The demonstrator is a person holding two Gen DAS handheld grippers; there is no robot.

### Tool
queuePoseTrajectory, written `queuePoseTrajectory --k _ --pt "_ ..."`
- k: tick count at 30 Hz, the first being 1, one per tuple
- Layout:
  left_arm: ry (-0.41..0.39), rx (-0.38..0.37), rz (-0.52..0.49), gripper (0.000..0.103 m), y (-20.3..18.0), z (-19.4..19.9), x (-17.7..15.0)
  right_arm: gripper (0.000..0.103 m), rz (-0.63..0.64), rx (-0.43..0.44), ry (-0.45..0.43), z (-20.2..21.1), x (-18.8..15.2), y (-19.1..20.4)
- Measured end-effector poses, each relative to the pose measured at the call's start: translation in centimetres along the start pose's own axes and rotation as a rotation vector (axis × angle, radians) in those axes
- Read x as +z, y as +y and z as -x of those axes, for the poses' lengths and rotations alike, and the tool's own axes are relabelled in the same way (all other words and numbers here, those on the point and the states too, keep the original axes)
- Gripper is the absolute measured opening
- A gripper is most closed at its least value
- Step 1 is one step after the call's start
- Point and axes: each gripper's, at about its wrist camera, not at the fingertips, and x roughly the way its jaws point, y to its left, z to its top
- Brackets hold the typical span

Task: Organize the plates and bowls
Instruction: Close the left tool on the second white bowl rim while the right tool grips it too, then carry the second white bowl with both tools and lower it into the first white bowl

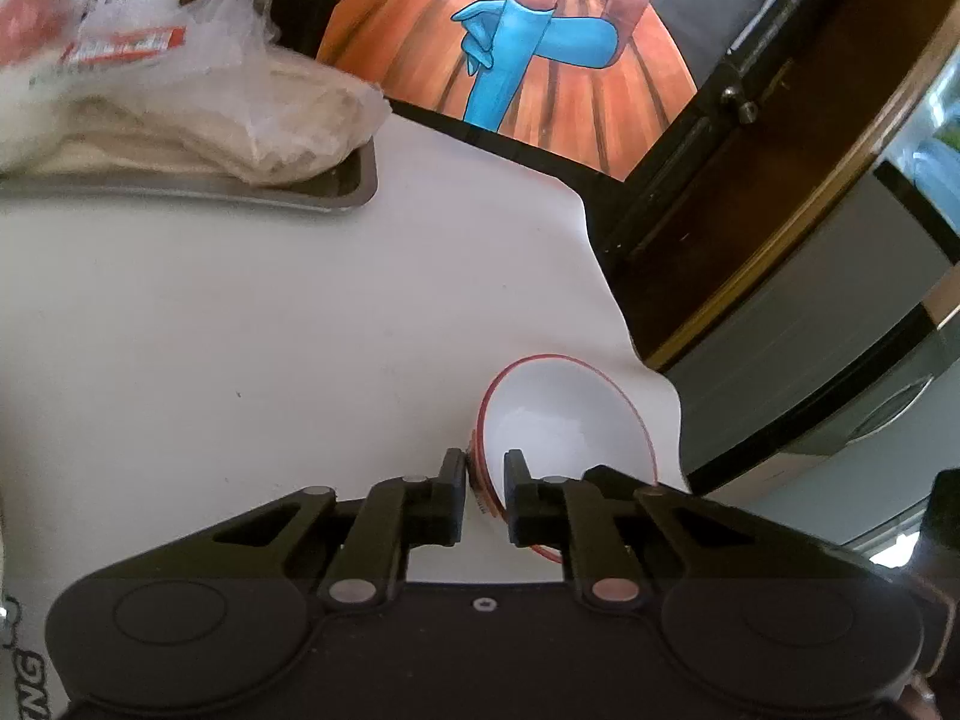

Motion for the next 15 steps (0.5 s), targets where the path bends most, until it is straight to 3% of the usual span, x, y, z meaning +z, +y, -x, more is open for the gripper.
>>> queuePoseTrajectory --k 2,8,15 --pt "-0.003 0.009 -0.003 0.008 -0.2 0.3 -0.2 0.013 -0.013 0.002 0.001 0.3 -0.1 0.0" --pt "-0.022 0.005 0.019 0.007 -0.7 2.5 -0.3 0.012 -0.032 0.028 -0.005 2.4 -0.2 0.5" --pt "-0.056 0.023 0.034 0.007 -2.3 8.4 -1.5 0.012 0.017 0.074 -0.024 7.6 -0.4 3.9"
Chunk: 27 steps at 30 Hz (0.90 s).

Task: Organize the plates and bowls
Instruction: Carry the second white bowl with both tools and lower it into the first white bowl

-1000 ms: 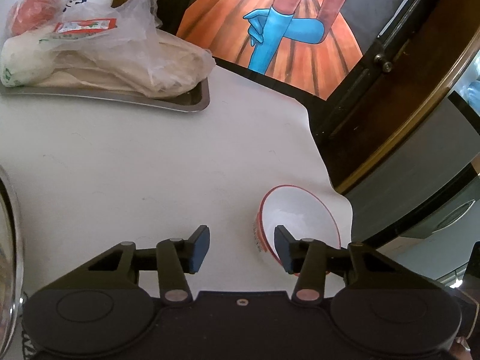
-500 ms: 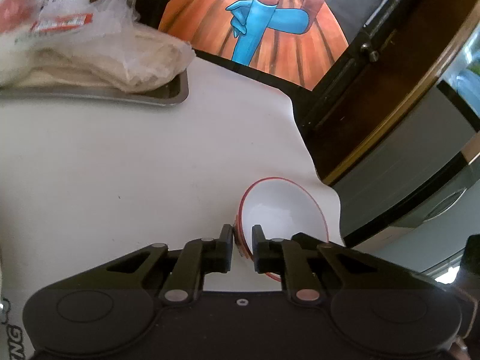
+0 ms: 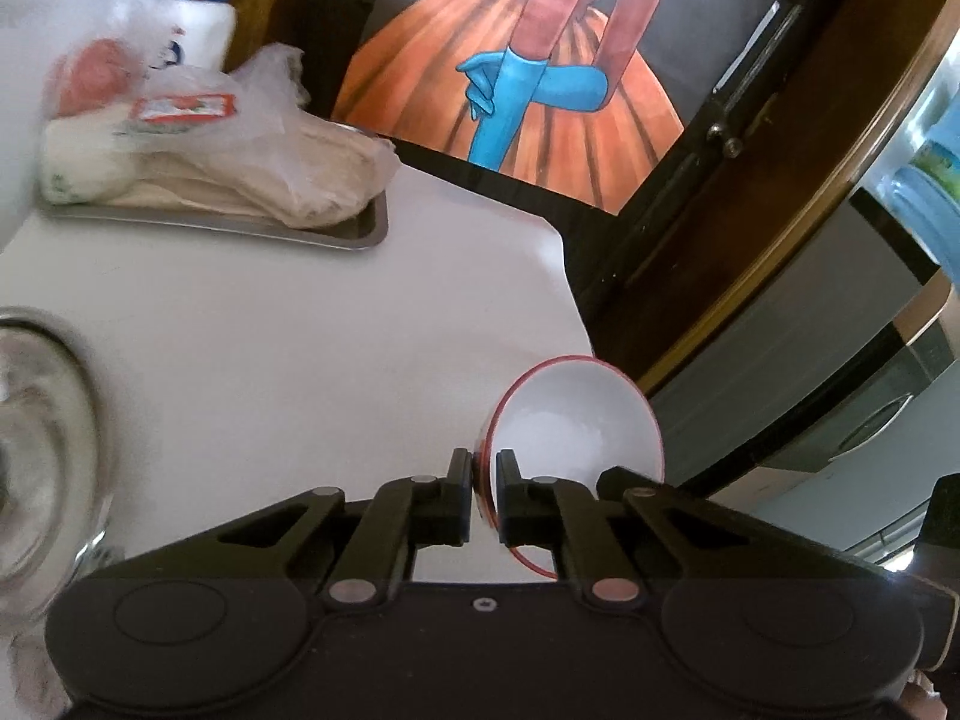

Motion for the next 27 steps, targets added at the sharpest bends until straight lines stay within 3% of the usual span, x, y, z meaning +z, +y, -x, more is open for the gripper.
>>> queuePoseTrajectory --k 11,27 --pt "0.003 0.087 0.023 0.007 -0.1 9.1 -5.4 0.012 0.087 0.036 0.062 4.6 -4.4 5.7" --pt "0.047 0.131 0.018 0.008 0.9 11.6 -11.8 0.013 0.158 0.02 0.14 7.0 -9.1 8.1"
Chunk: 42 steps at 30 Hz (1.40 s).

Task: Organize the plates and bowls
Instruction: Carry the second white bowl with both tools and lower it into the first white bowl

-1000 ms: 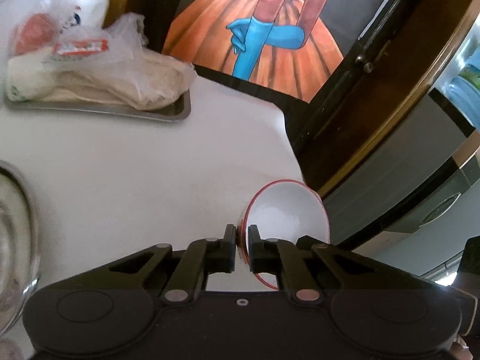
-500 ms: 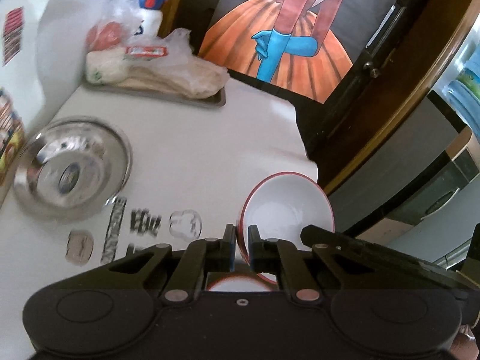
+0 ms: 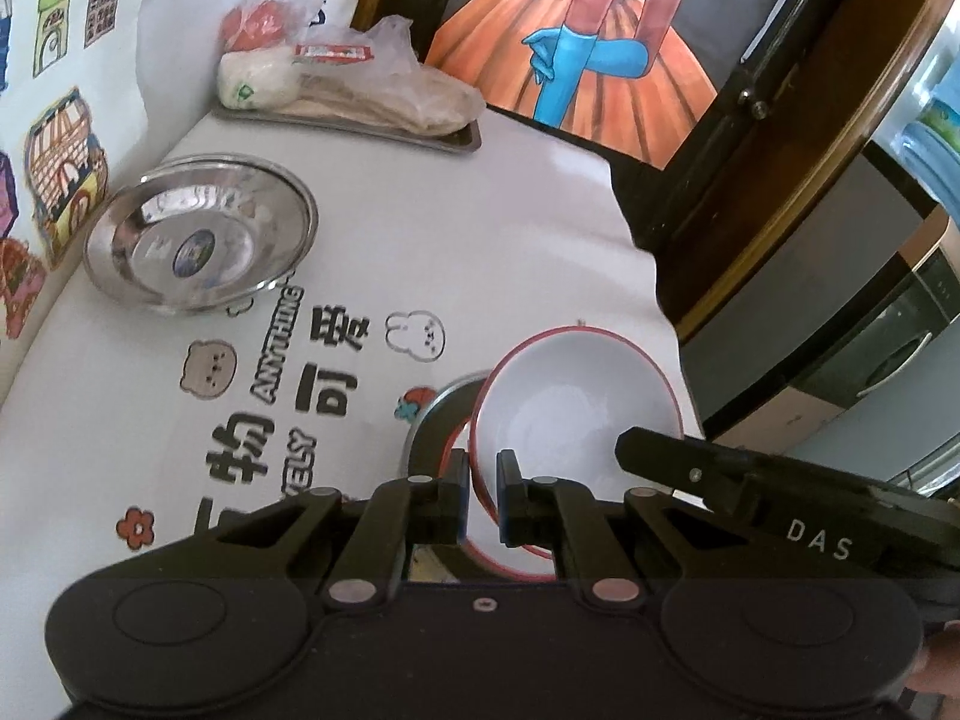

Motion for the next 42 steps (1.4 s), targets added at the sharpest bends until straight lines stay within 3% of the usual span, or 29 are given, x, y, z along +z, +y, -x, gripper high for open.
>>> queuePoseTrajectory --k 21,36,42 --pt "0.092 0.042 -0.049 0.009 -1.1 -1.3 -0.3 0.013 -0.025 -0.044 0.086 -1.3 -0.4 -0.6" --pt "0.196 0.078 -0.083 0.01 -1.7 -2.8 1.9 0.014 0.011 -0.106 0.237 -3.4 1.5 -0.1" --pt "0.202 0.108 -0.117 0.01 -2.2 -3.0 2.3 0.015 0.057 -0.132 0.267 -4.0 1.8 0.6"
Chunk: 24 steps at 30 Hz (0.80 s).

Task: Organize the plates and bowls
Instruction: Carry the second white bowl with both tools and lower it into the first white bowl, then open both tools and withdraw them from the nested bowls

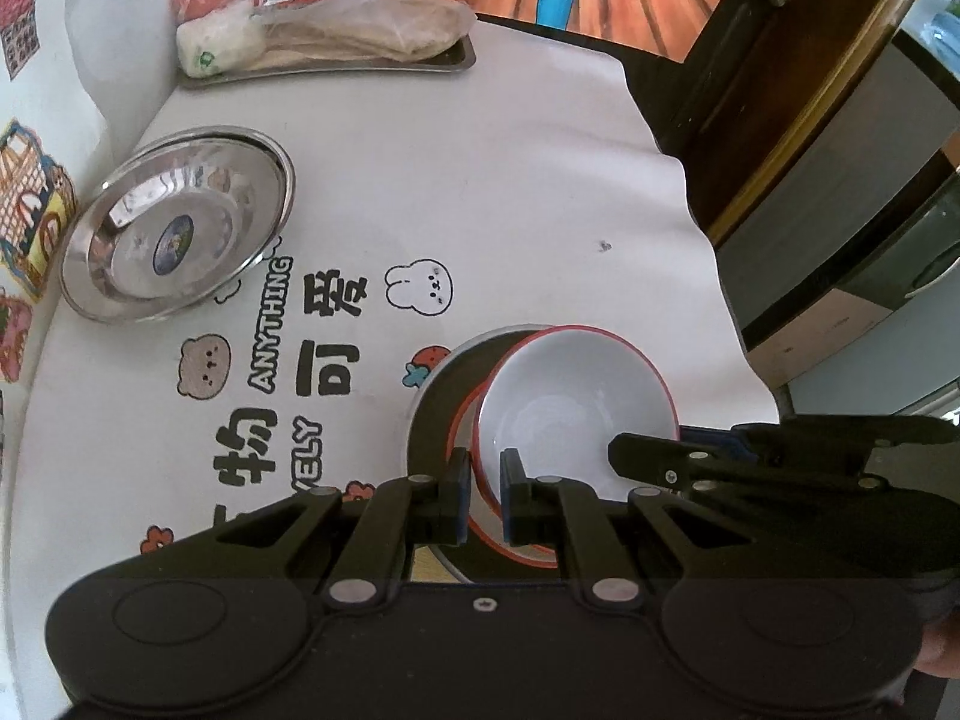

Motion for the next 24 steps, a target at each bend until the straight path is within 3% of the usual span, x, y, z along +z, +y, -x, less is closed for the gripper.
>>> queuePoseTrajectory --k 8,16,24 --pt "0.04 0.056 -0.036 0.011 -0.5 -0.3 0.6 0.016 0.021 -0.007 0.027 -0.2 0.6 0.1" --pt "0.05 0.047 -0.022 0.012 -0.1 -0.4 0.7 0.017 0.024 -0.01 0.027 -0.3 0.8 0.2" --pt "0.041 0.024 0.006 0.019 0.7 -0.2 0.5 0.016 0.057 -0.009 -0.002 0.4 0.6 0.6"
